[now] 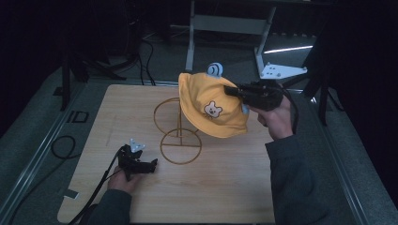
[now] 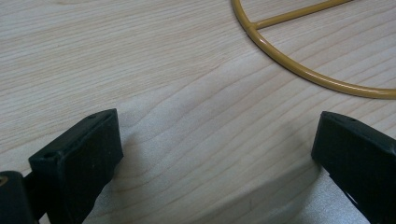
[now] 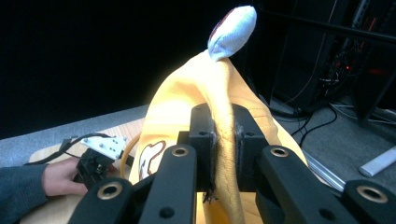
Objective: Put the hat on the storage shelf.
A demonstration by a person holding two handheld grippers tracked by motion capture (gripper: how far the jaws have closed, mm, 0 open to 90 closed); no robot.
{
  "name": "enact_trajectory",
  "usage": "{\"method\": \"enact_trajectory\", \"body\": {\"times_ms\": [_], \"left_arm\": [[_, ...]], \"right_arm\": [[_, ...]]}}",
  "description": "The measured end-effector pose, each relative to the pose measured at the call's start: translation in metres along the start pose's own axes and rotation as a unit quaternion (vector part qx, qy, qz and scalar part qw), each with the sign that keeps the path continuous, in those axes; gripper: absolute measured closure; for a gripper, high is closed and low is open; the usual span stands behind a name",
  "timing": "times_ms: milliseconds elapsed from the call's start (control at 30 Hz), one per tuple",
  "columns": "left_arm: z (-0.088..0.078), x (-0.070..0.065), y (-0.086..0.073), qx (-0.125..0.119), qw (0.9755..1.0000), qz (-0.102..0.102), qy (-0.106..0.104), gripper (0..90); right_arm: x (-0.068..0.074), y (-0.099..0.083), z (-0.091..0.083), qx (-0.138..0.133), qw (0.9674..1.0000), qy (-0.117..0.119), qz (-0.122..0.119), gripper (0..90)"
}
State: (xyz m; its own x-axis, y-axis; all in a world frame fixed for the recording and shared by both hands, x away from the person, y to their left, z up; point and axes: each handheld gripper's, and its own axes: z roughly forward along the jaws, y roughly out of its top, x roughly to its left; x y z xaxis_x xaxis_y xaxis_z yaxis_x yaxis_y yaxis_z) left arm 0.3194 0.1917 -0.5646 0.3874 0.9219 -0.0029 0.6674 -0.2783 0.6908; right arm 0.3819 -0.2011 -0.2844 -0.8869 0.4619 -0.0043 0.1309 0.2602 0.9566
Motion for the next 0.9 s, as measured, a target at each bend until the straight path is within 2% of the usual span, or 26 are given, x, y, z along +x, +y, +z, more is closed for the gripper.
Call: {"method": "enact_trajectory", "body": {"times_ms": [133,300,667,900], "left_arm": [[0.0,0.0,0.0,0.0,1.0,0.0,0.0,1.9],[0.0,0.0,0.0,0.0,1.0,0.001,0.0,1.9],[0.0,0.0,0.0,-0.001,1.0,-0.001,0.0,1.9],[0.0,0.0,0.0,0.0,1.0,0.0,0.0,1.9]], "right_arm": [[0.001,0.002,0.003,-0.002,1.0,0.007,0.001,81.1],[0.004,0.003,0.016,0.007,0.9999,0.013,0.0,81.1],[0.011,0.003,0.062,0.044,0.999,0.009,-0.003,80.1],[0.019,0.007,0.089,0.07,0.9974,0.007,-0.017,80.0]]}}
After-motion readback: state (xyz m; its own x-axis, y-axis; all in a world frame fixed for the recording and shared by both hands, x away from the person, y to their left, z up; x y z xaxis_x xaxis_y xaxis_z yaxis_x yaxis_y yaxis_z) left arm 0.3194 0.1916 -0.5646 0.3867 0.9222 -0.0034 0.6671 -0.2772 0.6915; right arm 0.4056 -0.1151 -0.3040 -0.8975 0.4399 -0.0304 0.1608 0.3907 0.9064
